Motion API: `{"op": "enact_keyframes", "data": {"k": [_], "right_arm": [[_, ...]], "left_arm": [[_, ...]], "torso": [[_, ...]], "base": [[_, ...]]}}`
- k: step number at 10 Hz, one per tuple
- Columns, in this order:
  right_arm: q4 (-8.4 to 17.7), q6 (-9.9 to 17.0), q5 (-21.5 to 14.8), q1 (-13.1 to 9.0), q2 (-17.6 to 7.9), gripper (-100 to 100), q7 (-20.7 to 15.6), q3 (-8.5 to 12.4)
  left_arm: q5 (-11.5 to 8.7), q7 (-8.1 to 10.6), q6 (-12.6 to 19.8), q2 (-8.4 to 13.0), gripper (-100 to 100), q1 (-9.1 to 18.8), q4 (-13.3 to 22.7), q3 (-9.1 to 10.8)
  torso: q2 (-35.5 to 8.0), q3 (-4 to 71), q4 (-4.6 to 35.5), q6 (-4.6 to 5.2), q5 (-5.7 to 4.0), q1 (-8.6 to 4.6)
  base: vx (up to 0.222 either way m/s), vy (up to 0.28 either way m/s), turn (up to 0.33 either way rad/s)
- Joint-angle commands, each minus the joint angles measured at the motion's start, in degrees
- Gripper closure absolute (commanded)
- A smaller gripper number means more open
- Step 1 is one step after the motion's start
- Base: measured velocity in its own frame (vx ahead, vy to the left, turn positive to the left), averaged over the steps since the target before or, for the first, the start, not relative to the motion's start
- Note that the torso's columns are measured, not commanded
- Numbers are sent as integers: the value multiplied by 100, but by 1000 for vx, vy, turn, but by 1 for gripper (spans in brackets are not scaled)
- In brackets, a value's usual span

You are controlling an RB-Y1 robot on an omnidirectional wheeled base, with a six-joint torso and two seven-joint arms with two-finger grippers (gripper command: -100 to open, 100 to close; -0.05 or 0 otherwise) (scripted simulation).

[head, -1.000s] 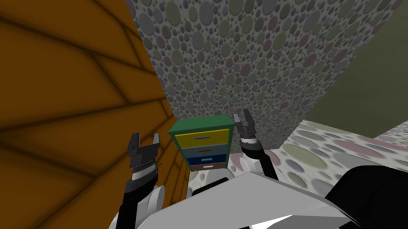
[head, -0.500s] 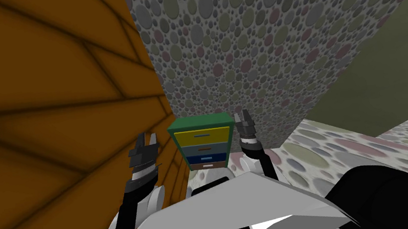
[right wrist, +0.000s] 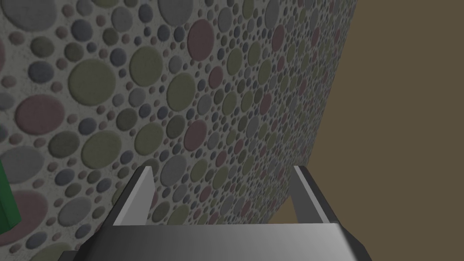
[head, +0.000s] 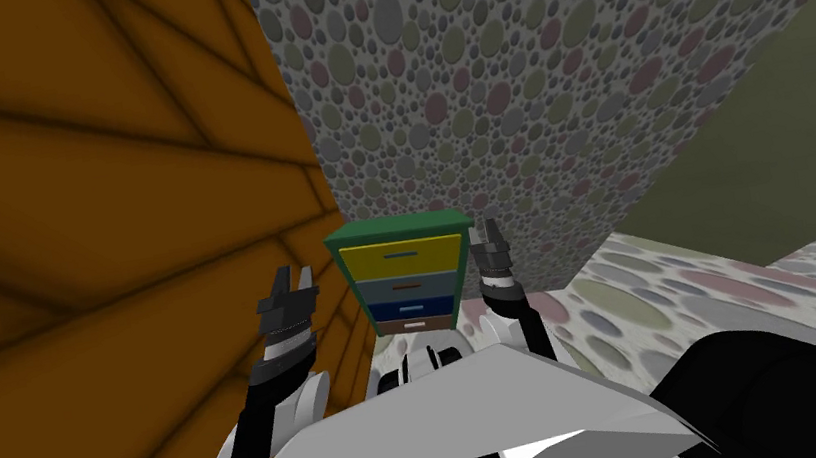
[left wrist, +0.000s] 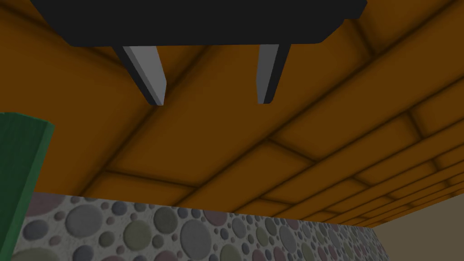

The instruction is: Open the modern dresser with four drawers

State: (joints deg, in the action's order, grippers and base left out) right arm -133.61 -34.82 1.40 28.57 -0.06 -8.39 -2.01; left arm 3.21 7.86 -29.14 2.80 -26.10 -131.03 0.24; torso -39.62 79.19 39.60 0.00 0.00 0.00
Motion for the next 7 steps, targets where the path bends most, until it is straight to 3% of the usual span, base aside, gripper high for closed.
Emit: {"op": "enact_keyframes", "data": {"k": [1,7], "right_arm": [[2,0,0,0,0,0,0,0],[3,1,0,1,0,0,0,0]], "left_arm": [[16,-54,-95,248,-100,46,307,-22],[61,-205,-370,468,-100,171,1146,-84]], "torso": [[-191,396,188,1,0,-2],[-267,538,268,0,0,-1]], "base": [[20,-13,-30],[21,-17,-26]]}}
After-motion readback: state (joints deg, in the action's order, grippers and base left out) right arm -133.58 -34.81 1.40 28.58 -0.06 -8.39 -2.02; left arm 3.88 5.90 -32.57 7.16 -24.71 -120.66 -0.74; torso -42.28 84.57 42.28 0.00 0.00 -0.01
